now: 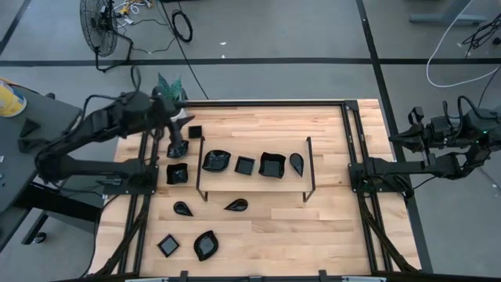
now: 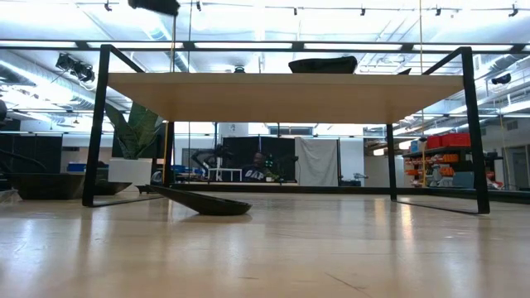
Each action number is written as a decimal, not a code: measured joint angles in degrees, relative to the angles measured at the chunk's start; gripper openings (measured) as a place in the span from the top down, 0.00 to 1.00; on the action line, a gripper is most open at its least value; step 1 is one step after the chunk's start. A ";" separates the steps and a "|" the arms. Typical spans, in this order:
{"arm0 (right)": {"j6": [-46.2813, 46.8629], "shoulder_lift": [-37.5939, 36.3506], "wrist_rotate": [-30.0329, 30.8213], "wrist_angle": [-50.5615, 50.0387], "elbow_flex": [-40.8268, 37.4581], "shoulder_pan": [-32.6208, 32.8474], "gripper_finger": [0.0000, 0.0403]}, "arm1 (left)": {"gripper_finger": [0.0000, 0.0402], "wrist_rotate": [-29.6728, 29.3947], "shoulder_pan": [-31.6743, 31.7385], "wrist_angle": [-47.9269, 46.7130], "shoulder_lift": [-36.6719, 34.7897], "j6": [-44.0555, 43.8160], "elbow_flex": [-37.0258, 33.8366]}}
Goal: Pick & Place Mini shaped plates
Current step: Stack the square plate on top of the square plate on the shelf
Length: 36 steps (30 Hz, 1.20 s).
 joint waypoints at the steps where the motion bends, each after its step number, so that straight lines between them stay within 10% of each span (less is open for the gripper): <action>1: 0.00 0.00 -0.01 0.00 0.00 0.01 0.98 | 0.48 1.16 1.59 -0.80 0.44 -1.32 0.00; 9: 0.00 0.00 -0.02 0.00 0.00 0.00 0.98 | 0.36 12.75 13.48 -7.29 3.66 -13.13 0.00; 36: 0.00 0.00 -0.02 0.00 0.00 0.02 0.98 | 0.41 10.58 24.62 -29.74 0.46 -46.07 -3.53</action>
